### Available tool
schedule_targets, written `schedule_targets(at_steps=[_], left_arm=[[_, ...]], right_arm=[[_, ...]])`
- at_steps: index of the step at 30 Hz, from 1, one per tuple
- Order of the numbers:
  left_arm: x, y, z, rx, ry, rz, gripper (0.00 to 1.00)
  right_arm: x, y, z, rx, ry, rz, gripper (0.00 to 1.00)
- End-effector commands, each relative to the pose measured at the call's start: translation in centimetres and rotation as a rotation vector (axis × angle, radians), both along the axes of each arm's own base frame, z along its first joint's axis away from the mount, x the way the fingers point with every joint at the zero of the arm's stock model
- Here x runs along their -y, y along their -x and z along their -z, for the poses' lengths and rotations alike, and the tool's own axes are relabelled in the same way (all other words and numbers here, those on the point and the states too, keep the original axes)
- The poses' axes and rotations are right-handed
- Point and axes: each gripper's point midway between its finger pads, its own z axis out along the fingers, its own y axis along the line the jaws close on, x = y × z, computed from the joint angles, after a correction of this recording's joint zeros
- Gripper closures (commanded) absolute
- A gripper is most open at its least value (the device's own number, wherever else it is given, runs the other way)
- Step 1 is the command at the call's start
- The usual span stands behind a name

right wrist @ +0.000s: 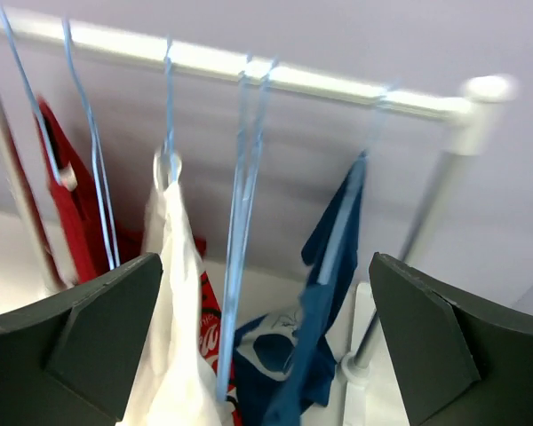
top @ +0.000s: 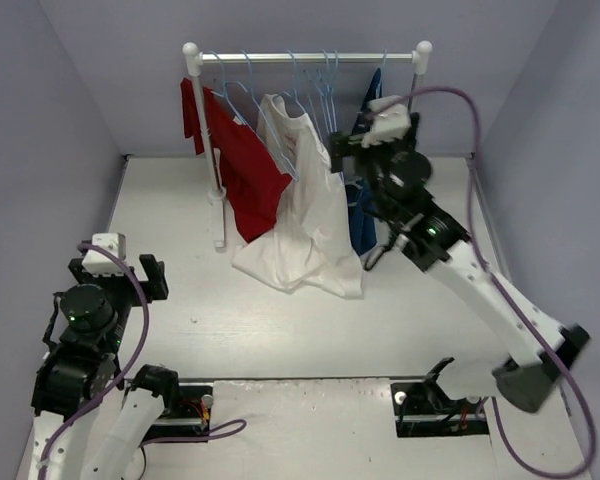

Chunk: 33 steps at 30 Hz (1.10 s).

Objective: Place the t-shirt on the hanger

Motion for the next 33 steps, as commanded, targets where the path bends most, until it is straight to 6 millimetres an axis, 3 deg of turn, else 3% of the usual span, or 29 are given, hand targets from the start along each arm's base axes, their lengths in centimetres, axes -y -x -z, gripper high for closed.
schedule_targets(at_steps=[1, 2, 3, 6, 8, 12, 14, 18, 22, 26, 30, 33], left_arm=[[-0.8, 1.1, -4.2, 0.051, -0.02, -0.019, 0.2], [-0.9, 1.5, -4.4, 0.05, -0.021, -0.022, 0.19], [-1.1, 2.0, -4.5, 0.048, -0.021, -0.026, 0.19], [-1.4, 2.9, -5.1, 0.068, -0.007, -0.039, 0.18], [-1.5, 3.2, -5.1, 0.075, -0.003, -0.041, 0.18], [-2.2, 3.3, -3.7, 0.062, -0.02, -0.078, 0.18], [-2.3, 3.4, -3.2, 0.054, -0.023, -0.08, 0.18], [-2.0, 3.4, -1.9, 0.046, -0.008, -0.072, 0.16], [-1.8, 3.1, 0.0, 0.034, -0.016, -0.063, 0.09], [-1.6, 2.7, 1.0, 0.066, 0.008, -0.061, 0.03], [-1.1, 2.5, 0.6, 0.134, 0.042, -0.041, 0.03], [-1.0, 2.1, 1.7, 0.128, 0.052, -0.044, 0.03]], right_arm=[[5.9, 6.2, -3.7, 0.084, -0.182, 0.039, 0.0], [7.5, 8.2, -3.4, 0.089, -0.208, 0.036, 0.0], [7.9, 8.8, -1.4, 0.05, -0.187, 0.036, 0.0], [10.7, 11.8, 0.8, 0.014, -0.216, 0.058, 0.0], [13.8, 14.6, 1.8, 0.018, -0.258, 0.099, 0.0], [17.3, 17.1, 6.7, -0.023, -0.274, 0.189, 0.0], [18.4, 18.6, 7.7, -0.014, -0.325, 0.182, 0.0], [20.4, 20.1, 10.3, -0.019, -0.365, 0.228, 0.0], [21.6, 20.4, 11.6, -0.024, -0.391, 0.286, 0.0], [21.2, 19.9, 11.9, -0.045, -0.376, 0.29, 0.0], [20.5, 19.4, 12.3, -0.069, -0.355, 0.282, 0.0], [20.6, 19.5, 12.2, -0.066, -0.364, 0.28, 0.0]])
